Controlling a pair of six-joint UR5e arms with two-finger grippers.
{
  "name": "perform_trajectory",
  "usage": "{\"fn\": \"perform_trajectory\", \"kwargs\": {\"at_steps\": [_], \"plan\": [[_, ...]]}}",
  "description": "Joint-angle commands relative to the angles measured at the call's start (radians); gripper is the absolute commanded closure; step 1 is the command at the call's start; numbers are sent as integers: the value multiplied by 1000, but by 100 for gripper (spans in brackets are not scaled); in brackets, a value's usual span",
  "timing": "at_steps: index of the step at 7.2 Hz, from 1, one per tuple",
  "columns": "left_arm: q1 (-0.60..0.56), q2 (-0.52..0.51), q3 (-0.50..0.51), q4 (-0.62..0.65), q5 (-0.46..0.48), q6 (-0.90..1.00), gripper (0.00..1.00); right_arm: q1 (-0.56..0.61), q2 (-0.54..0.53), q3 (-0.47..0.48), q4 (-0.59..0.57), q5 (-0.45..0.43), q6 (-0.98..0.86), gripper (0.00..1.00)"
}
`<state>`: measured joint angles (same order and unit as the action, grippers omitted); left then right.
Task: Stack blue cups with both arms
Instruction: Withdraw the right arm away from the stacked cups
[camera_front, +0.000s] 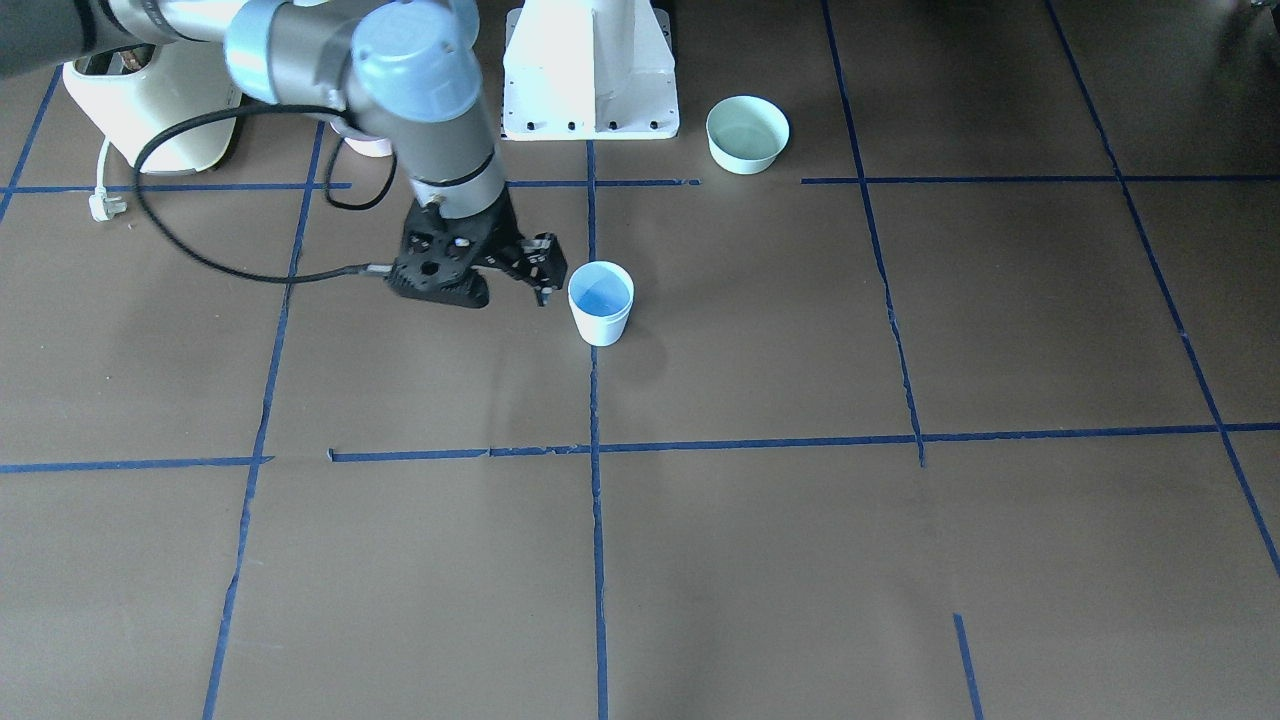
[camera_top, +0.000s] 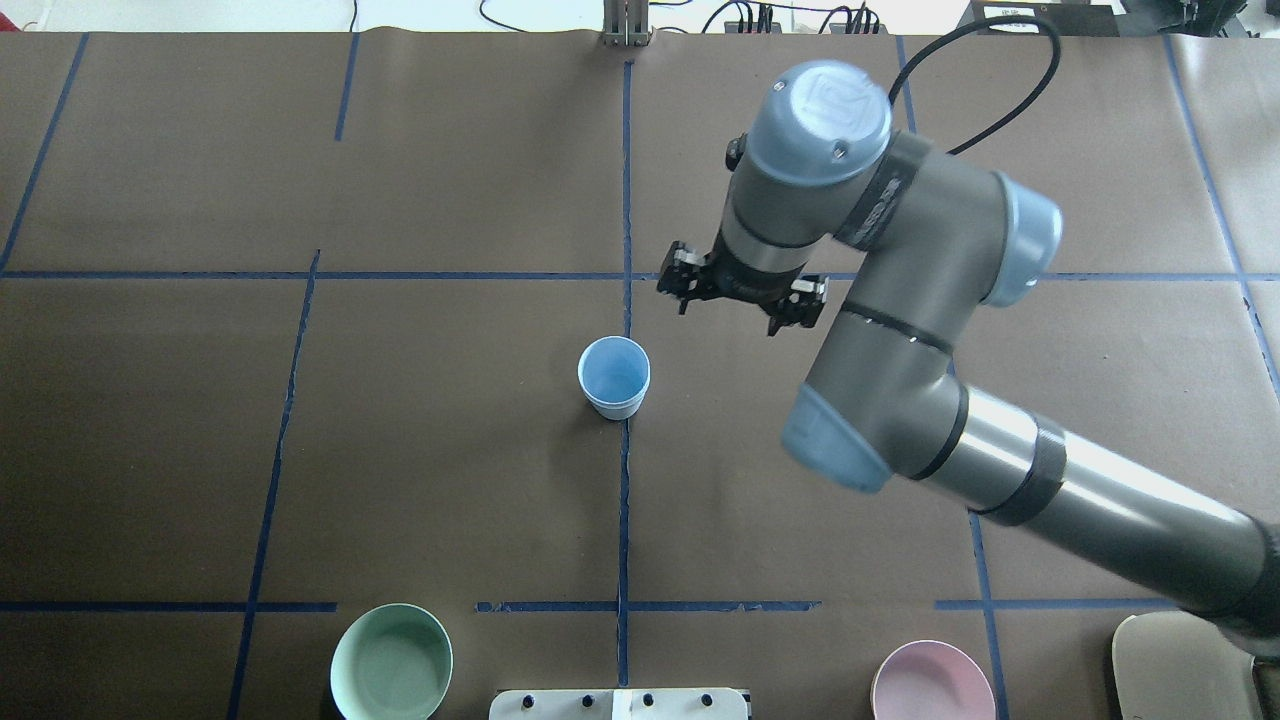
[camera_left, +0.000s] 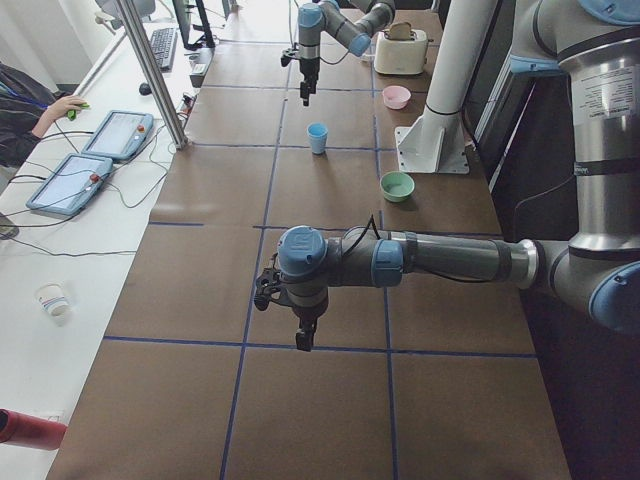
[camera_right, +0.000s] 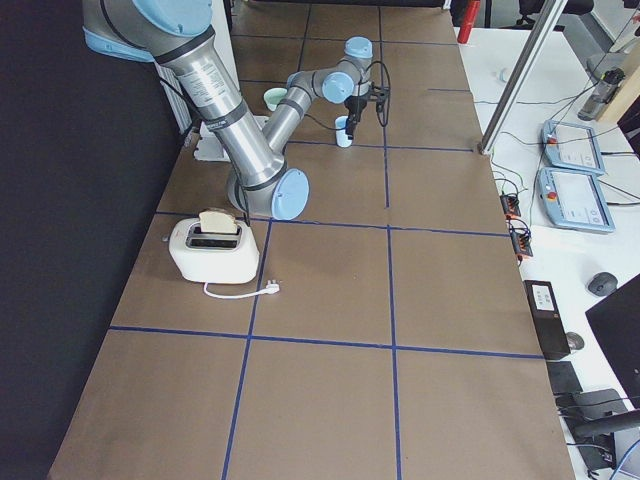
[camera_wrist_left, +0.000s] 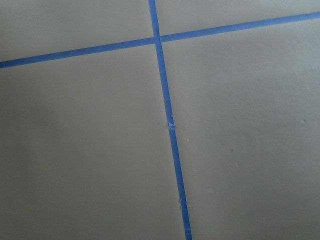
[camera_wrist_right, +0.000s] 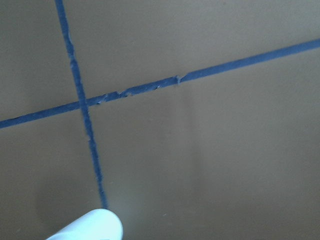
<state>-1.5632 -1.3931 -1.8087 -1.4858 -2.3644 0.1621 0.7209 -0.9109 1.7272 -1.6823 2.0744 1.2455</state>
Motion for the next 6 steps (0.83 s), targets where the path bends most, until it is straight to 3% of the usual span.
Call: {"fn": "perform_trajectory", "kwargs": {"at_steps": [1,4,6], "plan": [[2,-1,21,4,1,-3,0,252,-176,2,0,171,-453,0],[0,12,29,2,5,1,0,577,-495,2,3,260,-1127,0],[-1,11,25,2,26,1,0,752,-678,21,10,273,-1398,0]]}}
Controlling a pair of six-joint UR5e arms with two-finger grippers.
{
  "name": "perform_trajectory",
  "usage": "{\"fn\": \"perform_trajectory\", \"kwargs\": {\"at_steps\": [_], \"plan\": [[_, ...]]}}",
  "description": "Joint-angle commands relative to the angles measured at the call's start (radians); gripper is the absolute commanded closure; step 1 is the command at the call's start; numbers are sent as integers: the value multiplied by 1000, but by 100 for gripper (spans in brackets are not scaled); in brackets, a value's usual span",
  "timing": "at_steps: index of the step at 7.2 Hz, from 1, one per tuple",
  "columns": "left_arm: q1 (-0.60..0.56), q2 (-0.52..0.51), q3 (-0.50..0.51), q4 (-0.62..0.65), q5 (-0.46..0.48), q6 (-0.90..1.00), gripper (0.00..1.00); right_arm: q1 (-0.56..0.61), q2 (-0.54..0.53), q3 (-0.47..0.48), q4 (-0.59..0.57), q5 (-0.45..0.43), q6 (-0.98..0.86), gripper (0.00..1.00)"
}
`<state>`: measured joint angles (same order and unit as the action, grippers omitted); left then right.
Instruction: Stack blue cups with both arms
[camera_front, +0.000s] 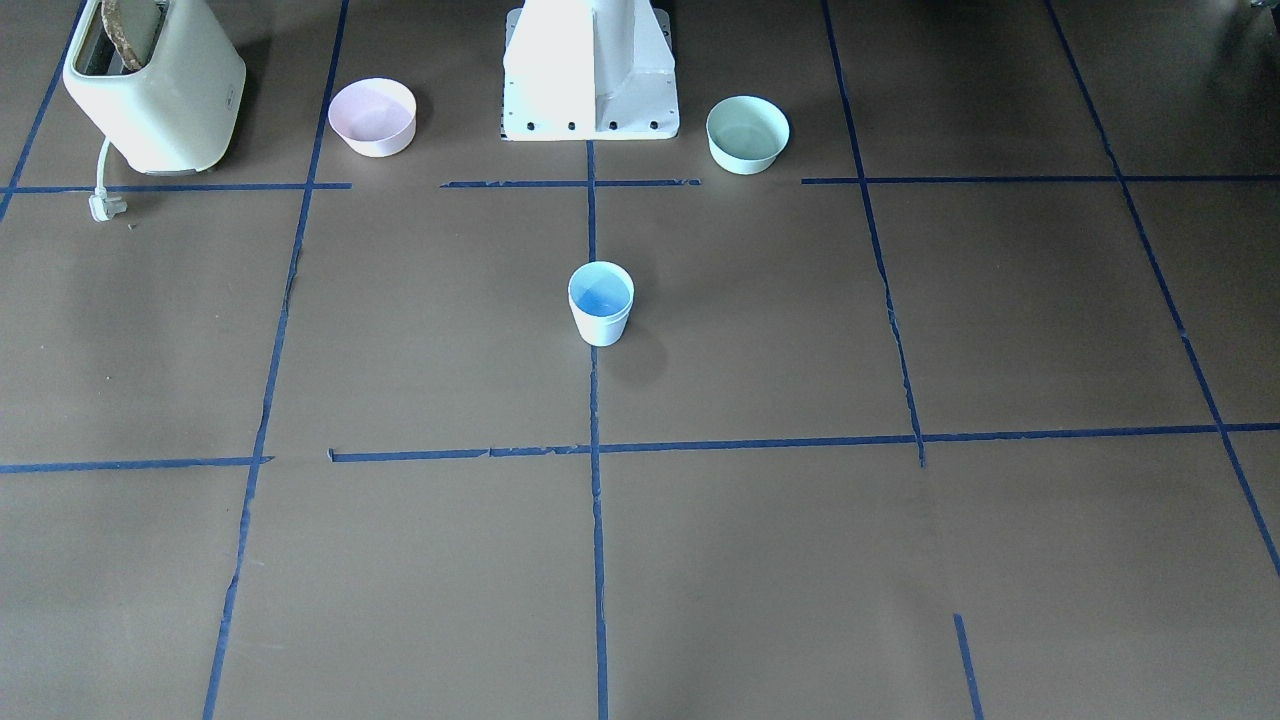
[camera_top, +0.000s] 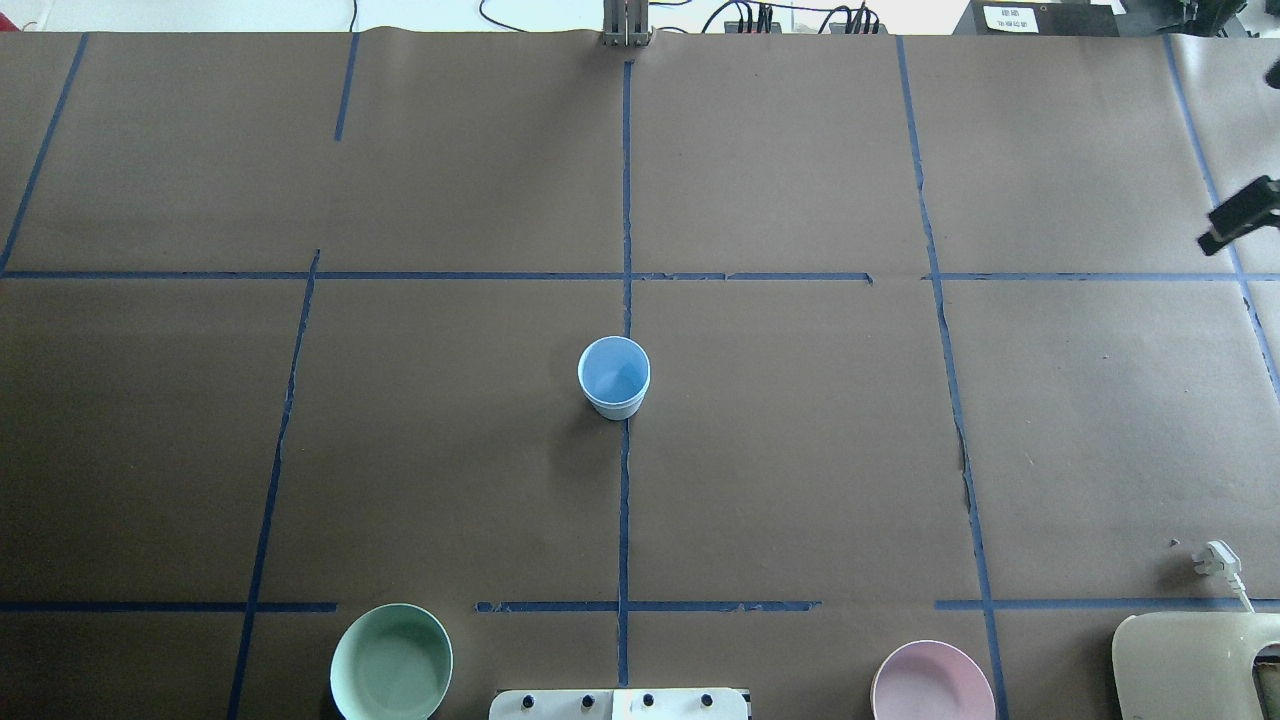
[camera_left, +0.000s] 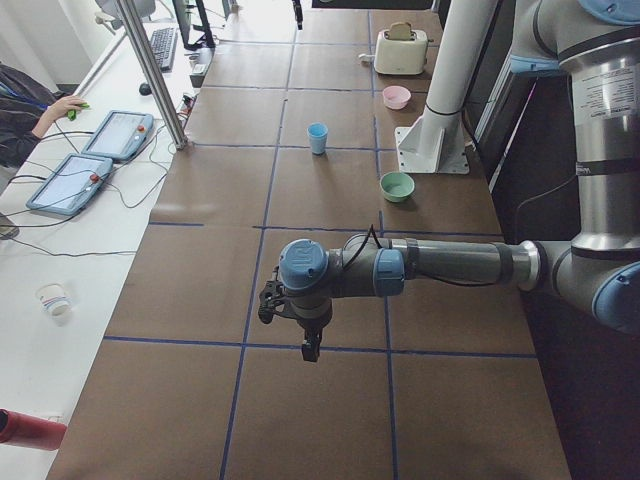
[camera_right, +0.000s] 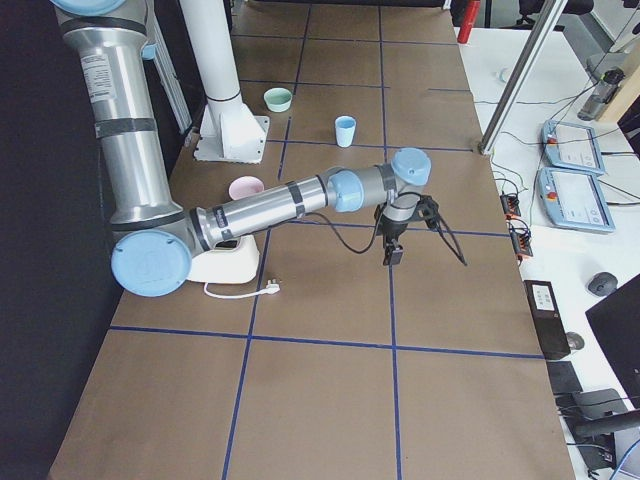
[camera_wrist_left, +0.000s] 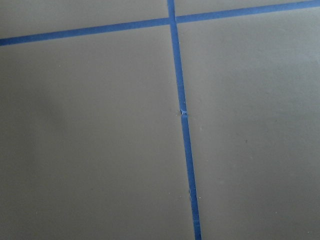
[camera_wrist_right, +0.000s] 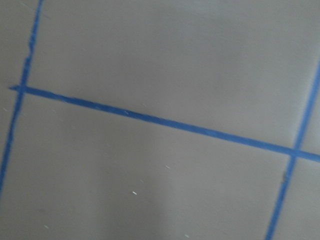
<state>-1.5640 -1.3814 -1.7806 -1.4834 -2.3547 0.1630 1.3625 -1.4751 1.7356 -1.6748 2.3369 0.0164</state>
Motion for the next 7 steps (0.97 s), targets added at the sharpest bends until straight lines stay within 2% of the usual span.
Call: {"fn": "perform_trajectory", "kwargs": {"at_steps": [1,2,3,7], "plan": [[-1,2,-16,0,46,0,0,168,-190,39,3,6,-186,0],[-2,4,-17,0,45,0,0,184,-279,76,6,4,-179,0],[-2,8,-19,2,45,6,0,184,-310,82,35,4,-168,0],[-1,15,-25,5,45,6,0,184,-320,82,38,7,-159,0]]}}
